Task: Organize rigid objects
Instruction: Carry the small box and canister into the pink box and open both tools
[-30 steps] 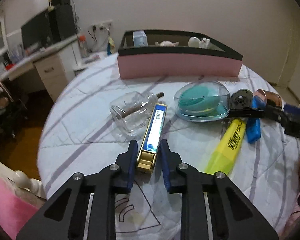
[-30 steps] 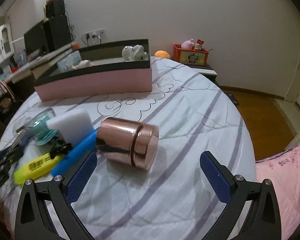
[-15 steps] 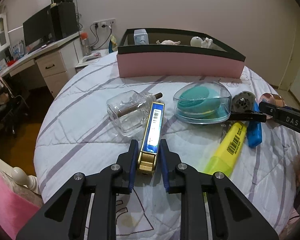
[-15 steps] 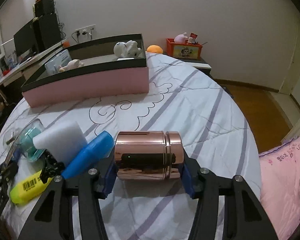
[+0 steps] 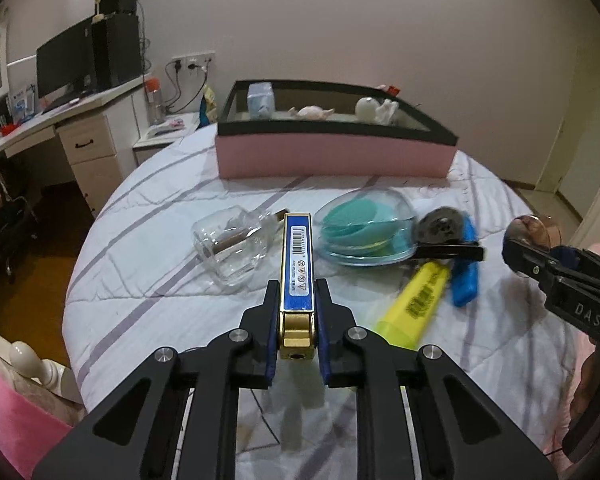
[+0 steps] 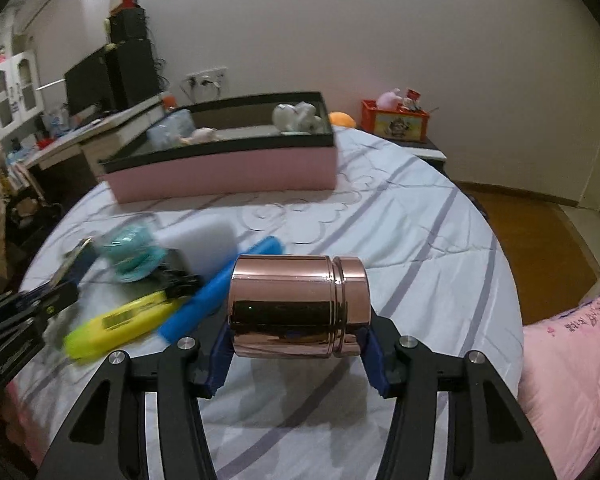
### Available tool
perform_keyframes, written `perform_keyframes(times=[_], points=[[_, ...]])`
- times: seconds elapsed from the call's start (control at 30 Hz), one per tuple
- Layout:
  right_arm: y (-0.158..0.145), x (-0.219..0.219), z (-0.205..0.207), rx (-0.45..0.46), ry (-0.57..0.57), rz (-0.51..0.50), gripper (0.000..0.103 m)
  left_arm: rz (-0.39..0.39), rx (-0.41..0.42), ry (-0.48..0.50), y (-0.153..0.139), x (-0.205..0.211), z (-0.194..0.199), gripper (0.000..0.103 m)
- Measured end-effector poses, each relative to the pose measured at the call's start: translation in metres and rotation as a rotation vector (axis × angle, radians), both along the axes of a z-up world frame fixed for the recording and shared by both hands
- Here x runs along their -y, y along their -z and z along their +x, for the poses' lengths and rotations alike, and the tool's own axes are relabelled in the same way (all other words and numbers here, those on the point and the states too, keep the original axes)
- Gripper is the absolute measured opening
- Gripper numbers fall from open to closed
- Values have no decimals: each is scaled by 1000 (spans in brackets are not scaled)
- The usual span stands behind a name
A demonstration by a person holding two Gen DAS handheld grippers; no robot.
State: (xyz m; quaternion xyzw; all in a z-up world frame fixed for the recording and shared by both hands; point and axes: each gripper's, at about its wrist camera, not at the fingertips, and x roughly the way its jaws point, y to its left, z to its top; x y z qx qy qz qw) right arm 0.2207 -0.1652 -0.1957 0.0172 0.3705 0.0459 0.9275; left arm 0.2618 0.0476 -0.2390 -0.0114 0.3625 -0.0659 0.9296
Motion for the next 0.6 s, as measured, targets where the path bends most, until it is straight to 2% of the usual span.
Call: perform_keyframes(times=[0.1,0.37,0.6], points=[[-13,-7,-9,35,-27,25,55,-5,29,6,-14,3,-8,15],[-46,-46,-27,144,-104,0,55,11,131,14,-57,19,-27,15],[-71,-52,-35,217,-110,-17,55,27,203,36,-88,30,-42,15]])
